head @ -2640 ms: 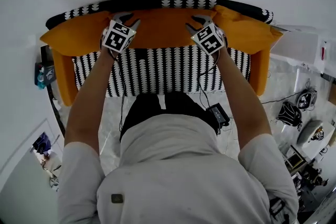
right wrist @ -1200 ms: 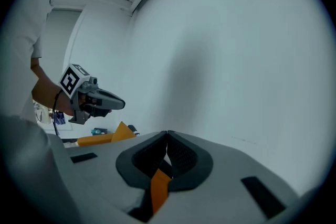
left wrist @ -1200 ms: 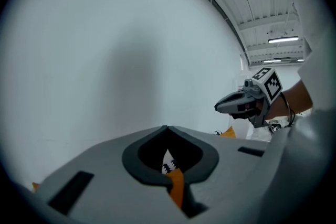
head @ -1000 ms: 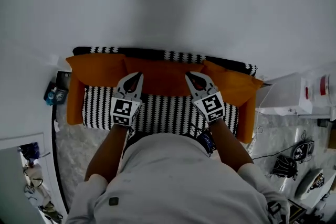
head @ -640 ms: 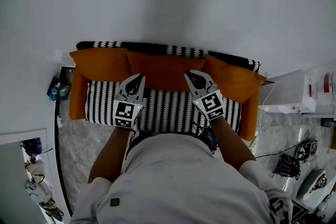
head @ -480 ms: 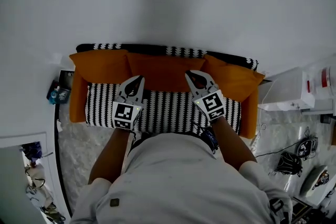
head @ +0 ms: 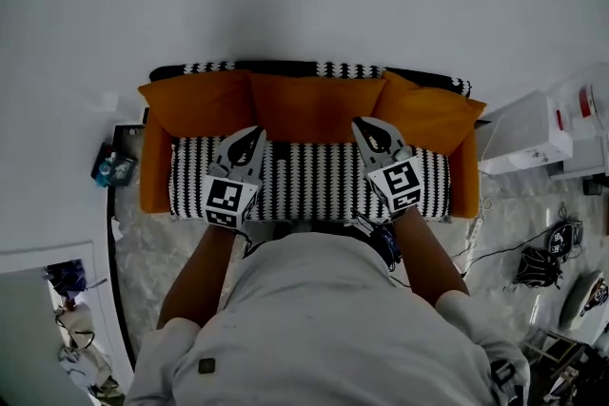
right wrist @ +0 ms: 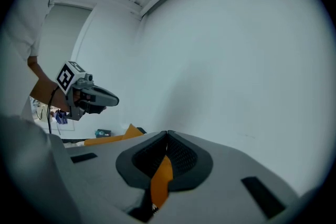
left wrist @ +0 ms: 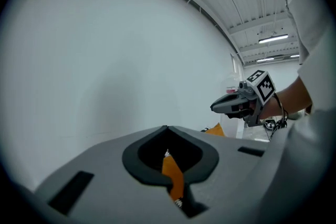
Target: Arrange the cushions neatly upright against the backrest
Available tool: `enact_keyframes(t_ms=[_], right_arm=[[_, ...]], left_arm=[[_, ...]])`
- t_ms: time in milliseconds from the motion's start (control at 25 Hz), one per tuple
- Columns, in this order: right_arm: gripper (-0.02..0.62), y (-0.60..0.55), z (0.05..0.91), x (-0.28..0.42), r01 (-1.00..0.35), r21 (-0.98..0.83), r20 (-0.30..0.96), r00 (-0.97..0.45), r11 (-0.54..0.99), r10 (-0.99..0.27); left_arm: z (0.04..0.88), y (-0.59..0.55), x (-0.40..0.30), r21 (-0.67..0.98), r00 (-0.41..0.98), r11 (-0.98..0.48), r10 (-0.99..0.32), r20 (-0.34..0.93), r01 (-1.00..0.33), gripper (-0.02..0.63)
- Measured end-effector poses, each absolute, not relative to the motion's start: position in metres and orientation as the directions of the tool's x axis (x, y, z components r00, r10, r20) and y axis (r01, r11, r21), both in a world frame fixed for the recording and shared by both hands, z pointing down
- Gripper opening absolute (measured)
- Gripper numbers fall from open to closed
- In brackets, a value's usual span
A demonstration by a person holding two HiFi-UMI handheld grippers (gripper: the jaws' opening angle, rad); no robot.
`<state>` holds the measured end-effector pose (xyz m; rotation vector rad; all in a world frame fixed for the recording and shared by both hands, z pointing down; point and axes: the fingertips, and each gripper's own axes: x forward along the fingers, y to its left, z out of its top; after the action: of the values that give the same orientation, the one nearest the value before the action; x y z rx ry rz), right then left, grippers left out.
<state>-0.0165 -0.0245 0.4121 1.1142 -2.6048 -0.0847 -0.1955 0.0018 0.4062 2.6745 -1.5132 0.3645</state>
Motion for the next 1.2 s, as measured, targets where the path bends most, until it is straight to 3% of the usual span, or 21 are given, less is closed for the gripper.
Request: enact_keyframes(t_ms=[280,640,1200], right_arm=[[0.028,0.043,0.411,-0.028,-0.746,0.166,0.271,-0.595,0.645,-0.757],[0.028,0.093,0.409,-0.016,-0.741,0.165,0.274,-0.600,0.651,-0.752],[0.028,0.175,0.411,0.083,-0.690,0.136,0.239,-0.674,0.711,-0.699]], left_arm=[[0.405,0.055,-0.215,-0.069,0.569,-0.592,-0.796,0.208,-0.803,0.009],[0.403,0.093,-0.207,-0.024,0.566,-0.580,-0.802,0.191,-0.814,0.009],[0.401,0.171,-0.089,-0.033,0.526,-0.537,-0.836,0.157,-0.843,0.009]])
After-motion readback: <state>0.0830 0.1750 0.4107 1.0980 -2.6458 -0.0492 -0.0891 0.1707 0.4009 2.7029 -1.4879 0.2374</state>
